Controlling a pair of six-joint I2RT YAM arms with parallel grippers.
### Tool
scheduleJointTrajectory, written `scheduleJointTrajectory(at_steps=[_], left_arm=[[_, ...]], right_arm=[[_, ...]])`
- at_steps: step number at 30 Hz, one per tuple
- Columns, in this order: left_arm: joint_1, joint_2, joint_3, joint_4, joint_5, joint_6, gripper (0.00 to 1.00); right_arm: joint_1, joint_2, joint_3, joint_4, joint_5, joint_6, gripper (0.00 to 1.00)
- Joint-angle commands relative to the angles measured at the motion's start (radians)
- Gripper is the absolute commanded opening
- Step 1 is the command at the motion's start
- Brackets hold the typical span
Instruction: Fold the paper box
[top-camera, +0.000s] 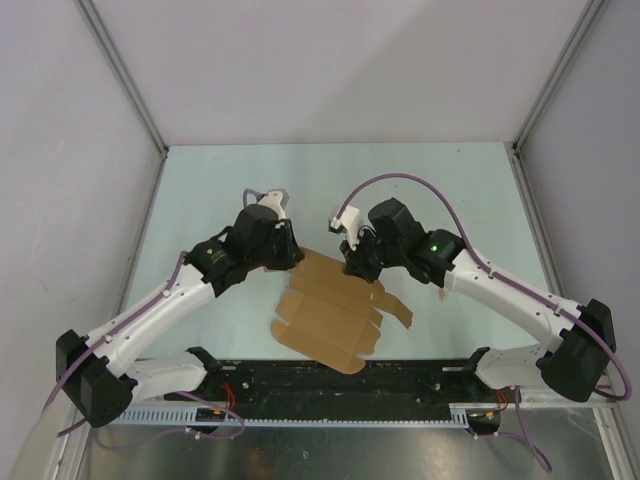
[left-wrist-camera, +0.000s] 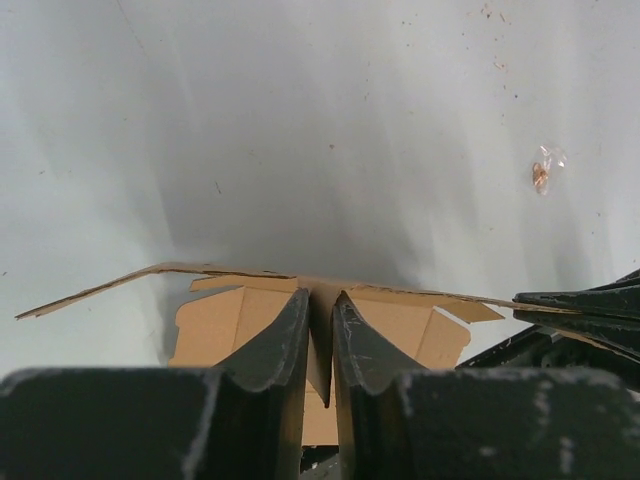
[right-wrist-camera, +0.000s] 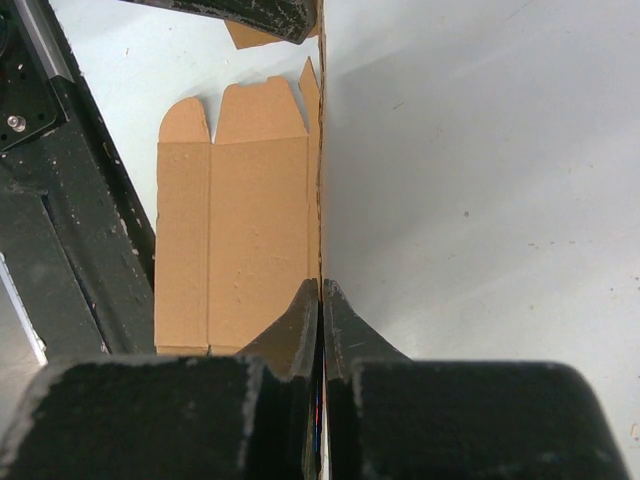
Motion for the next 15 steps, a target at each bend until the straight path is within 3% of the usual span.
scheduleJointTrajectory(at_steps=[1, 15], left_arm=[[-0.005, -0.012, 0.012, -0.043, -0.034, -0.032, 0.18], [-0.015, -0.046, 0.007, -0.039, -0.111, -0.245, 0.26]], right_arm=[[0.010, -0.001, 0.038, 0.033, 0.016, 0.015, 0.00], [0.068, -0.034, 0.020, 0.118, 0.151, 0.064, 0.00]])
